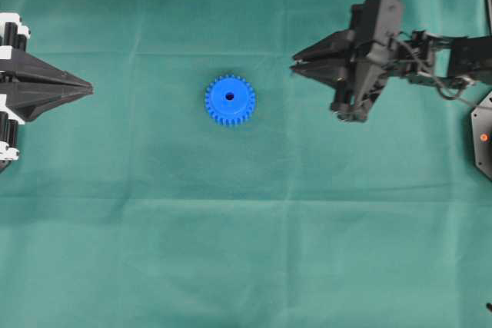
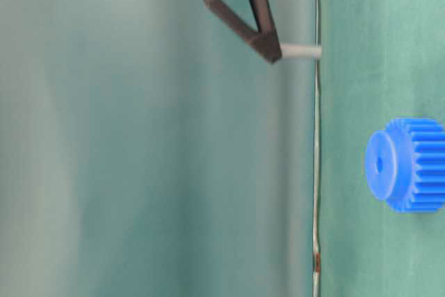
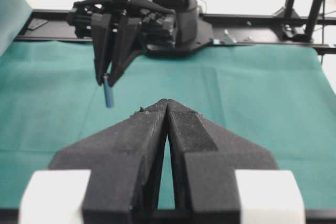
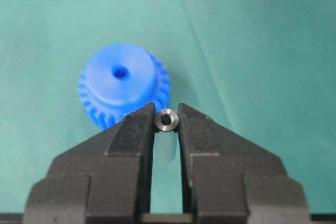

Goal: Insert the shaft placed at a random location into the center hole of the medium gear at another random location.
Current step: 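Lift the shaft and carry it left over the blue gear's center hole, then align the held shaft above the gear hole with the right gripper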

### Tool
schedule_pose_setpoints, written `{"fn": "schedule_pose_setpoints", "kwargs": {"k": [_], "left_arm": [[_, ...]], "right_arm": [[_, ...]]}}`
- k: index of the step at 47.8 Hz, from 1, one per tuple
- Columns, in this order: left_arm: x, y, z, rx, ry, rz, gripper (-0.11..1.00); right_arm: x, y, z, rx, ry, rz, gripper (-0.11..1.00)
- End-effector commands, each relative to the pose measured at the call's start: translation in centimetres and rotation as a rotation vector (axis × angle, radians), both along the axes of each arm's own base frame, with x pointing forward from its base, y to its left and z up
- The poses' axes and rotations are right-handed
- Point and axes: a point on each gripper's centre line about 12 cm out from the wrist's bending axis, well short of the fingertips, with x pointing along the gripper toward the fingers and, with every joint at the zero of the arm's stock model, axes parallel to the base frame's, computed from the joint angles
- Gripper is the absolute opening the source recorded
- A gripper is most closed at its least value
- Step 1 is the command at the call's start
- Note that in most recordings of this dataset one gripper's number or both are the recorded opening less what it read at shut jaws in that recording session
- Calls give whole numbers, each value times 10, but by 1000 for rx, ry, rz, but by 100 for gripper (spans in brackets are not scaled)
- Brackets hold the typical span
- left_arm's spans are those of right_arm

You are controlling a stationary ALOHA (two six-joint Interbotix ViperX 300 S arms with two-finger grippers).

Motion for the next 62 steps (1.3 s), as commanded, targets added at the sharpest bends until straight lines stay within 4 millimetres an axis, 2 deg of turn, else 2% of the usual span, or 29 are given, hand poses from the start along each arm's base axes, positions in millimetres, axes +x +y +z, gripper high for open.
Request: {"fn": "schedule_pose_setpoints", "kwargs": {"k": [1, 16, 24, 44, 62], "left_arm": [[2, 0, 4, 2, -6, 1, 0], [2, 0, 3, 3, 3, 1, 0], [2, 0, 3, 3, 3, 1, 0], [2, 0, 2, 3, 5, 1, 0], [2, 0, 3, 3, 3, -1, 0]], "right_arm": [[17, 1, 14, 0, -56, 8, 13], [74, 17, 18, -2, -76, 70, 13], [92, 21, 16, -4, -79, 85, 13], [95, 20, 7, -10, -62, 90, 13], [100, 18, -23, -2, -32, 80, 13]]}}
